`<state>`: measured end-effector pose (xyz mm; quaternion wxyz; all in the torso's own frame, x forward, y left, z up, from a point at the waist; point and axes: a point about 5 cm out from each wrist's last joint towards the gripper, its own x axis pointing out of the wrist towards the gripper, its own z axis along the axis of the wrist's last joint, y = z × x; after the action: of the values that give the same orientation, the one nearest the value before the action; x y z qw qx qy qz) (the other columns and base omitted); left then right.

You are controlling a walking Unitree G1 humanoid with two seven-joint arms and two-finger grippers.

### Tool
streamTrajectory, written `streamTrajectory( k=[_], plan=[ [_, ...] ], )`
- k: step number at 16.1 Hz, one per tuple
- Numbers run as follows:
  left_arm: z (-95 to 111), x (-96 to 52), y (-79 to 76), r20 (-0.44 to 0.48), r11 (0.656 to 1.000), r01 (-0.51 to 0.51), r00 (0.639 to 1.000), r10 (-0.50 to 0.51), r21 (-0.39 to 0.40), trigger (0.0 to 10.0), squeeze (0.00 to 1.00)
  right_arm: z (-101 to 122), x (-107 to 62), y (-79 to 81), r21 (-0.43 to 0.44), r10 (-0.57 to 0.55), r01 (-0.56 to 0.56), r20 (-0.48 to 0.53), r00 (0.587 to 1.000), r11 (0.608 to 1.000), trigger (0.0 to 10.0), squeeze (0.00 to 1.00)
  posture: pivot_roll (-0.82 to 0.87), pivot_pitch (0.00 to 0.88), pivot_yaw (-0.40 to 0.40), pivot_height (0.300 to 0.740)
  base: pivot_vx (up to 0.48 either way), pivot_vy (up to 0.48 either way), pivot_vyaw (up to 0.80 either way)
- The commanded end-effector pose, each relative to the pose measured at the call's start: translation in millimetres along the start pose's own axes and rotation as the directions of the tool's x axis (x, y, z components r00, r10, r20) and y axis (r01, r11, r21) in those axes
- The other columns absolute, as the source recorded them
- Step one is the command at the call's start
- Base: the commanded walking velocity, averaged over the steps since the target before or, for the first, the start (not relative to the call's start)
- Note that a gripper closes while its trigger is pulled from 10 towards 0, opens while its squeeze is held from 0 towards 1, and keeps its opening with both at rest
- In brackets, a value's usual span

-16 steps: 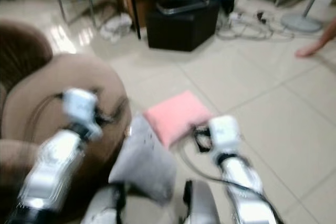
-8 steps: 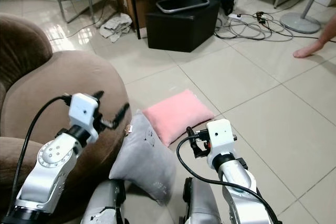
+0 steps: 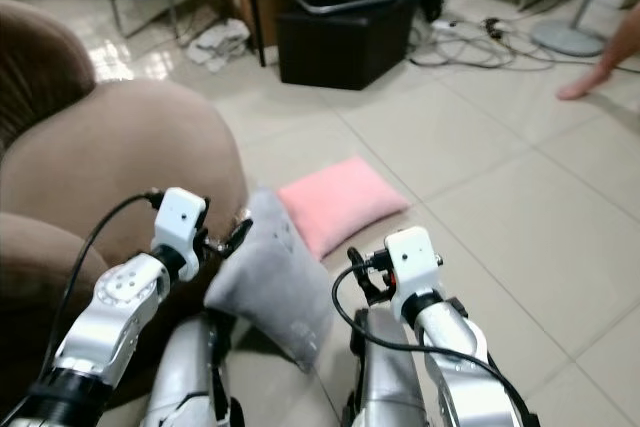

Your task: Move the pillow to the sofa from floor

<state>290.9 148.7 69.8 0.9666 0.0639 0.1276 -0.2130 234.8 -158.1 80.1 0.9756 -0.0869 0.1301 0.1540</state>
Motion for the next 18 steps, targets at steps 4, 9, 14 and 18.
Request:
streamTrajectory(
  k=[4,9,14,18],
  plan=[
    [-29,13.4,-4.1,-0.161,0.989,-0.049,0.987,0.027,-0.140,10.0,1.00,-6,6.6,8.1,-0.074,0.085,-0.088,-0.034,0.996,0.993,10.0,0.00,-0.04,0.127,0.036,0.485,0.000,0.000,0.00],
    [-37,24.2,11.4,-0.235,0.986,-0.142,0.965,0.119,-0.083,10.0,1.00,1,18.5,12.6,-0.111,0.146,-0.144,0.004,0.989,0.983,10.0,0.00,-0.03,0.170,0.038,0.485,0.000,0.000,0.00],
    [-45,23.0,22.1,-0.239,0.976,-0.208,0.953,0.189,-0.058,10.0,1.00,12,27.3,14.8,-0.220,0.180,-0.164,0.054,0.982,0.962,10.0,0.00,-0.05,0.218,0.034,0.485,0.000,0.000,0.00],
    [-43,22.6,36.6,-0.215,0.944,-0.329,0.924,0.317,-0.019,10.0,0.85,21,26.2,23.1,-0.218,0.222,-0.195,0.105,0.969,0.956,10.0,0.00,-0.06,0.257,0.031,0.485,0.000,0.000,0.00]
  ],
)
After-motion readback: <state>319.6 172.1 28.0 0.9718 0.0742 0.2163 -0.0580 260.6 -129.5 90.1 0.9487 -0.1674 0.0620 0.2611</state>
